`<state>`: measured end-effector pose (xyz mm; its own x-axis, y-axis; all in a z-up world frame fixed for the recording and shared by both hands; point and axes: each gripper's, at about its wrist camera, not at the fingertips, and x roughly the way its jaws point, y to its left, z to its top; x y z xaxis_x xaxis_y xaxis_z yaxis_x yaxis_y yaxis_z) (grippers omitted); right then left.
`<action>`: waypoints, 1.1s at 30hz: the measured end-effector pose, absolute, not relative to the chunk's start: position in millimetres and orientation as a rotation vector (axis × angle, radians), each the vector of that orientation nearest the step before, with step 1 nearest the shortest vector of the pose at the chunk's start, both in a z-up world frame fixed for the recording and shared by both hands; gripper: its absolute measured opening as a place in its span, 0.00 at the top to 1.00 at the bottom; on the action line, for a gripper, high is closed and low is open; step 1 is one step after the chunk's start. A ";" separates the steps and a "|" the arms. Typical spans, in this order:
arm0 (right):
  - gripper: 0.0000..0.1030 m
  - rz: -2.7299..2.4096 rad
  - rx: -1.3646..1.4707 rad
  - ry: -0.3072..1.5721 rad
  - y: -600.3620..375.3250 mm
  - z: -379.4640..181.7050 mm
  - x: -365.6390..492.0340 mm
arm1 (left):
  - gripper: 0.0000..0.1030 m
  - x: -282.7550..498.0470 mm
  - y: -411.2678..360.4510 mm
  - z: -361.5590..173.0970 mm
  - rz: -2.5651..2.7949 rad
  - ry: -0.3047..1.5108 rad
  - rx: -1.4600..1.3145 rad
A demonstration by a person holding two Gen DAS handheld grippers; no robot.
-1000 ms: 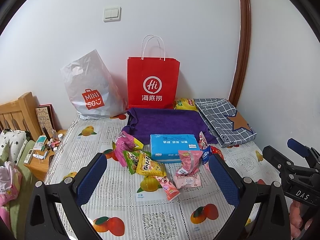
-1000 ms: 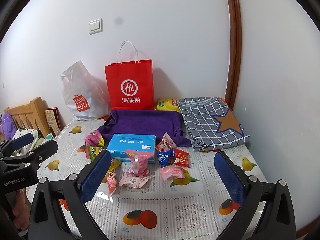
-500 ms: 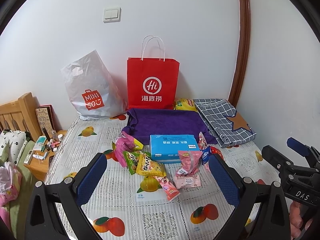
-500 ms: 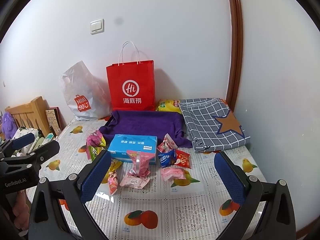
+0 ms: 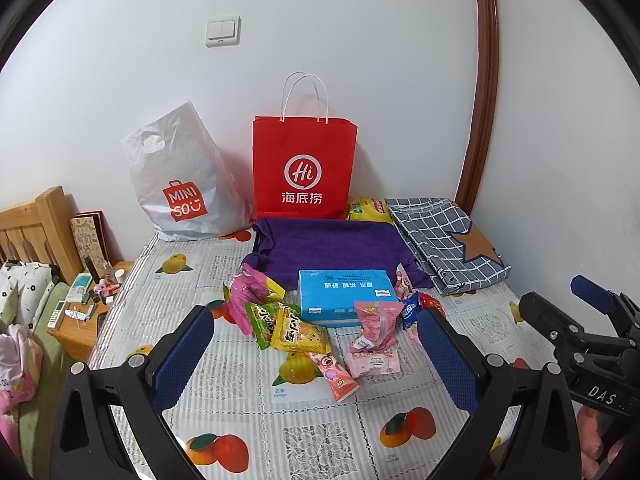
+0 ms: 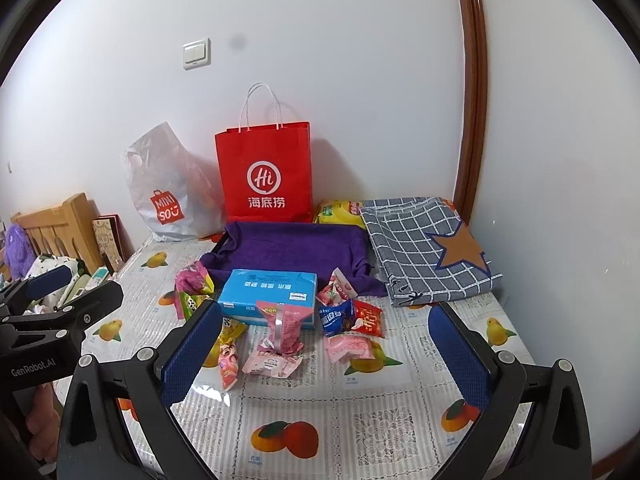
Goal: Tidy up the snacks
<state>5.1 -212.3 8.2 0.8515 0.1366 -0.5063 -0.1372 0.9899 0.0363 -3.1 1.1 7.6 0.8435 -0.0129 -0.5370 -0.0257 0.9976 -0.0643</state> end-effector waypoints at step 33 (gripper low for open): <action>0.01 0.161 0.003 0.529 -208.9 1.8 5.8 | 0.01 -4.1 -2.2 6.1 0.009 0.566 -0.061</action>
<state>5.8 -208.9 1.9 0.8510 0.1537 -0.5021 -0.1521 0.9874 0.0446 -4.1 -2.2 6.1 0.8439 -0.0082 -0.5364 -0.0256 0.9981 -0.0554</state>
